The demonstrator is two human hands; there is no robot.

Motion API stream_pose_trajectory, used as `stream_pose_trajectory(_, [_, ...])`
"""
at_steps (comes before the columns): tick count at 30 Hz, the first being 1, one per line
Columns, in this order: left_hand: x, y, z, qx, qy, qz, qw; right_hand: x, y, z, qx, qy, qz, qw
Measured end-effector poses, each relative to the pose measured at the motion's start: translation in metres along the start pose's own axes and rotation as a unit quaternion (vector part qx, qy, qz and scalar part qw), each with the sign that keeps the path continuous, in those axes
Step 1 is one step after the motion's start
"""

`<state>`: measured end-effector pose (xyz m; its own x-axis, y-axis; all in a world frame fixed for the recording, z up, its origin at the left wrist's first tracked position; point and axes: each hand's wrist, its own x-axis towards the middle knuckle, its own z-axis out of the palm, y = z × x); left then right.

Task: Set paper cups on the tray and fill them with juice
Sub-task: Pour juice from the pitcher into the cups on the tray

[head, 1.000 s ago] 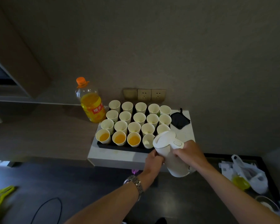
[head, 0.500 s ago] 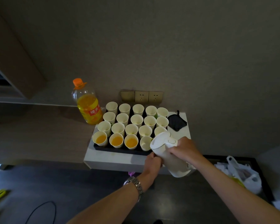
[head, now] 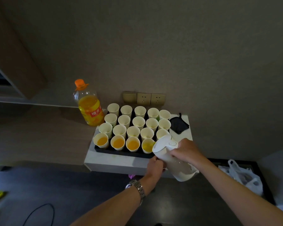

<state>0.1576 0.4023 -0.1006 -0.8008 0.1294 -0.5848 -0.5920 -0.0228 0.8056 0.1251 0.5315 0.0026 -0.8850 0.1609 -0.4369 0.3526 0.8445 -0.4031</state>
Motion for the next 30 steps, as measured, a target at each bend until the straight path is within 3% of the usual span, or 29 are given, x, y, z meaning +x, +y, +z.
stream_pose_trajectory(19, [-0.003, 0.01, -0.007, 0.033, -0.008, 0.014, 0.999, 0.001, -0.006, 0.0, -0.002, 0.013, -0.008, 1.0])
stream_pose_trajectory(30, [-0.009, 0.016, -0.012, 0.064, 0.032, 0.059, 0.996, -0.005, -0.005, -0.002, 0.058, 0.021, -0.012, 0.998])
